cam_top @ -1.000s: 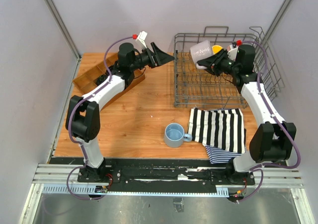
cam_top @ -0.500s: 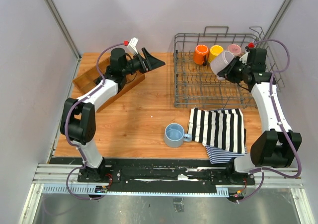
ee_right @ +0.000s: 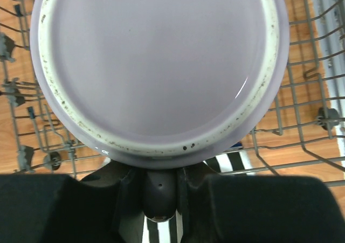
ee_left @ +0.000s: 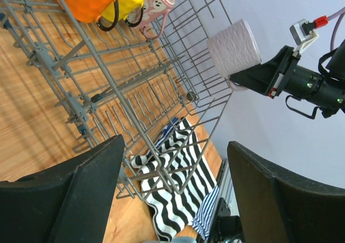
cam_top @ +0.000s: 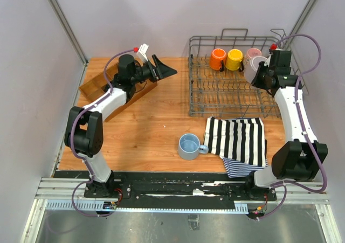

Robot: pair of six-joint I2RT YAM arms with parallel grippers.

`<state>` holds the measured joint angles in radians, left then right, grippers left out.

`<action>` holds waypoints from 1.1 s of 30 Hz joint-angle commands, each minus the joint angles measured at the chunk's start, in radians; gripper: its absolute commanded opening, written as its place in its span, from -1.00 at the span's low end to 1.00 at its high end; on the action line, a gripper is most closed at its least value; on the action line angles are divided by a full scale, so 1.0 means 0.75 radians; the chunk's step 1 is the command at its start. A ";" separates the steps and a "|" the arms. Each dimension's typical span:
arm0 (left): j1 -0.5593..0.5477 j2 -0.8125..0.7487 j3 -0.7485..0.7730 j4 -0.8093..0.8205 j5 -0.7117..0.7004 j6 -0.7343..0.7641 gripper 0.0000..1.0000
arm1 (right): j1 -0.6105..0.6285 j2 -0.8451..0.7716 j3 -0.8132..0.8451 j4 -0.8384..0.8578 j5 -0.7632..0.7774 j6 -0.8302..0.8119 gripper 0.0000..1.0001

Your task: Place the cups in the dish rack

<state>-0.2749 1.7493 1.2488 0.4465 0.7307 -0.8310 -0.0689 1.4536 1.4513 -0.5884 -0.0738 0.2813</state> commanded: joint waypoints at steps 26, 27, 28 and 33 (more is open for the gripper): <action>0.054 -0.012 -0.012 0.067 0.041 0.012 0.64 | 0.009 0.252 0.123 0.226 0.066 -0.142 -0.99; 0.054 -0.013 -0.011 0.066 0.042 0.011 0.64 | 0.012 0.262 0.128 0.226 0.067 -0.142 -0.99; 0.055 -0.013 -0.010 0.064 0.039 0.011 0.64 | 0.015 0.270 0.131 0.227 0.066 -0.142 -0.98; 0.059 -0.030 -0.022 0.048 0.028 0.026 0.64 | 0.023 0.306 0.144 0.230 0.058 -0.142 -0.99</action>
<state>-0.2379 1.7493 1.2449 0.4694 0.7456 -0.8307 -0.0669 1.6821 1.4891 -0.5137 -0.0231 0.1913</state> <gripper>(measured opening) 0.818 0.222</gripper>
